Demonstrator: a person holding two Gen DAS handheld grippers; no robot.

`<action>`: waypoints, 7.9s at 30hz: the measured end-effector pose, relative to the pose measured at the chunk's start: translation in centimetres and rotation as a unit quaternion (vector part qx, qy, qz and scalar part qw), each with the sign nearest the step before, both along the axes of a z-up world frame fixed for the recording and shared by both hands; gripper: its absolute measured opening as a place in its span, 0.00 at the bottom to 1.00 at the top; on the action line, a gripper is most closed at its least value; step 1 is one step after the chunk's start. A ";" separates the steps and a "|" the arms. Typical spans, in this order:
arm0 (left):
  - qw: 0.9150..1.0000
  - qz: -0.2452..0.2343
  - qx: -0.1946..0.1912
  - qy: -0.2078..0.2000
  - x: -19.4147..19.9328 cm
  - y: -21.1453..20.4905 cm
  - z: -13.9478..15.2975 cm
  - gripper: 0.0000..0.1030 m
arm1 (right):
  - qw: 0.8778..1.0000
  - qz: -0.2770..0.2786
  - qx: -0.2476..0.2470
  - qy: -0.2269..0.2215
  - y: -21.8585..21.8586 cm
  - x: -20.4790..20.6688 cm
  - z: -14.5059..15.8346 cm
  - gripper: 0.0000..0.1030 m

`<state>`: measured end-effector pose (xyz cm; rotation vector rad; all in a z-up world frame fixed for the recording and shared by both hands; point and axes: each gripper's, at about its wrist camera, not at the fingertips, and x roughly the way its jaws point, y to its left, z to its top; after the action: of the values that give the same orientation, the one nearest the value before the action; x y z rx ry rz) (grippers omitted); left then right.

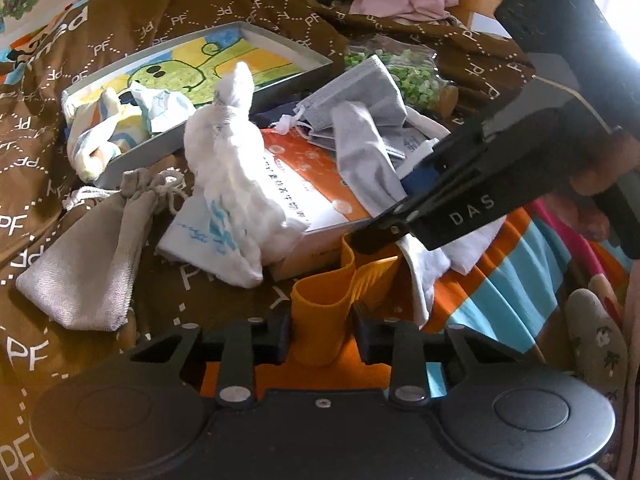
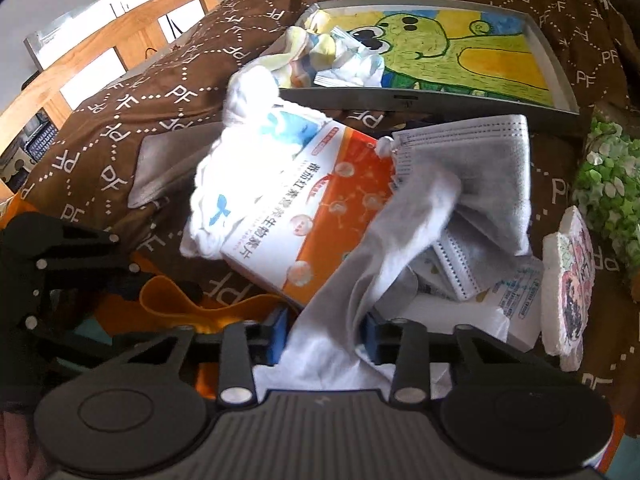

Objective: Organize soft objects
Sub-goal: 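Grasp the orange silicone strip with the left tool while the right tool grasps a white cloth, then carry the orange strip and white cloth over the grey tray, then lower both items into the tray and open both tools, then move both open tools back toward the remaining pile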

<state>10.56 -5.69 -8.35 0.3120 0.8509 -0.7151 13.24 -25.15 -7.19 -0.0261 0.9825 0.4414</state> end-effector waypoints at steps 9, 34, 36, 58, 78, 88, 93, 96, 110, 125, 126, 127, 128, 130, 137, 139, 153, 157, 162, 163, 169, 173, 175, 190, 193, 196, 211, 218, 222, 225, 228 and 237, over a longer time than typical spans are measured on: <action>0.999 0.032 -0.007 -0.012 -0.2 0.3 0.8 0.20 | 0.999 -0.025 0.037 0.022 -1.3 0.0 0.2 0.22; 0.991 0.077 -0.092 -0.055 -3.1 0.9 5.0 0.13 | 0.968 -0.125 0.206 -0.078 -7.7 -2.0 4.6 0.12; 0.990 0.088 -0.097 -0.056 -3.0 1.3 5.2 0.13 | 0.965 -0.140 0.201 -0.090 -8.3 -2.0 4.8 0.12; 0.952 0.164 -0.147 -0.213 1.6 2.1 10.3 0.13 | 0.937 -0.142 0.181 -0.263 -4.9 0.0 8.1 0.12; 0.940 0.211 -0.208 -0.171 17.8 3.9 5.5 0.15 | 0.932 -0.209 0.175 -0.239 -1.7 15.9 4.1 0.12; 0.945 0.230 -0.203 -0.112 21.5 4.3 1.1 0.15 | 0.941 -0.225 0.157 -0.199 -0.9 18.7 1.4 0.12; 0.944 0.251 -0.203 -0.071 22.6 4.8 0.0 0.16 | 0.946 -0.227 0.138 -0.187 -0.3 19.0 0.7 0.14; 0.944 0.260 -0.197 -0.057 22.9 4.8 -0.5 0.16 | 0.948 -0.227 0.128 -0.181 -0.1 19.2 0.2 0.17; 0.944 0.264 -0.191 -0.049 22.5 4.2 0.2 0.28 | 0.951 -0.230 0.129 -0.162 -0.9 19.2 0.6 0.56; 0.928 0.298 -0.199 -0.098 18.3 4.7 5.3 0.71 | 0.932 -0.255 0.173 -0.193 -4.7 15.1 6.2 0.93; 0.925 0.302 -0.206 -0.102 17.9 4.9 5.8 0.74 | 0.931 -0.254 0.171 -0.201 -4.8 14.5 6.8 0.94; 0.922 0.307 -0.212 -0.106 17.4 5.1 6.4 0.77 | 0.930 -0.251 0.168 -0.208 -4.9 14.0 7.3 0.96; 0.917 0.313 -0.219 -0.112 16.9 5.2 7.1 0.78 | 0.930 -0.247 0.166 -0.218 -4.9 13.3 7.9 0.97; 0.911 0.321 -0.228 -0.121 15.8 5.4 8.3 0.83 | 0.929 -0.238 0.161 -0.234 -4.7 12.0 9.0 1.00; 0.897 0.323 -0.233 -0.191 11.1 5.6 12.7 0.95 | 0.923 -0.191 0.115 -0.314 -2.3 7.1 12.8 1.00; 0.890 0.330 -0.236 -0.208 9.8 5.8 13.6 0.99 | 0.919 -0.186 0.107 -0.332 -1.7 5.7 13.8 1.00; 0.852 0.361 -0.258 -0.277 0.7 7.3 16.8 0.99 | 0.898 -0.201 0.091 -0.380 -0.6 -3.2 16.0 1.00; 0.845 0.371 -0.252 -0.290 -1.7 7.3 16.6 0.99 | 0.896 -0.198 0.081 -0.388 -0.5 -5.1 15.7 1.00; 0.836 0.386 -0.249 -0.301 -4.3 7.3 16.0 0.99 | 0.891 -0.194 0.075 -0.403 -0.5 -7.3 15.5 1.00; 0.834 0.390 -0.248 -0.303 -4.8 7.3 15.8 0.99 | 0.890 -0.194 0.073 -0.407 -0.5 -7.8 15.3 1.00; 0.831 0.405 -0.235 -0.301 -7.2 7.8 14.5 0.99 | 0.885 -0.193 0.041 -0.422 -0.6 -10.2 14.2 1.00; 0.838 0.407 -0.223 -0.287 -8.1 7.8 13.6 0.99 | 0.887 -0.190 0.029 -0.420 -0.3 -11.6 13.4 1.00; 0.842 0.404 -0.214 -0.285 -8.7 7.7 13.2 0.99 | 0.890 -0.187 0.022 -0.416 -0.2 -12.4 12.9 1.00; 0.897 0.383 -0.119 -0.184 -10.1 6.7 9.7 0.99 | 0.931 -0.153 -0.014 -0.330 1.7 -13.9 9.8 1.00; 0.902 0.388 -0.108 -0.158 -9.7 7.1 8.9 0.99 | 0.942 -0.137 -0.030 -0.306 2.5 -13.1 8.9 1.00; 0.909 0.385 -0.085 -0.138 -9.2 6.8 8.2 0.99 | 0.950 -0.117 -0.050 -0.286 3.5 -12.4 8.0 1.00; 0.914 0.397 -0.073 -0.045 -6.2 7.6 7.3 0.99 | 0.958 -0.095 -0.055 -0.265 4.5 -11.5 7.3 1.00; 0.957 0.274 -0.025 -0.087 -3.8 6.0 8.3 0.99 | 0.963 -0.104 -0.041 -0.244 4.2 -10.6 6.7 1.00; 0.971 0.216 0.002 -0.102 -2.2 5.9 8.1 0.99 | 0.966 -0.104 -0.036 -0.236 4.3 -10.0 6.3 1.00; 0.975 0.201 0.005 -0.091 -0.7 6.3 7.3 0.99 | 0.968 -0.089 -0.035 -0.233 4.7 -9.6 5.9 1.00; 0.976 0.207 -0.006 -0.070 0.6 7.3 6.4 0.99 | 0.971 -0.061 -0.039 -0.229 5.3 -8.6 5.3 1.00; 0.977 0.211 -0.007 -0.024 4.5 9.1 3.6 0.99 | 0.961 0.044 -0.086 -0.259 8.7 -6.1 3.2 1.00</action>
<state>15.08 3.39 -4.74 0.1276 0.8317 -0.3155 7.17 -16.47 -4.02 -0.3283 0.4995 0.4017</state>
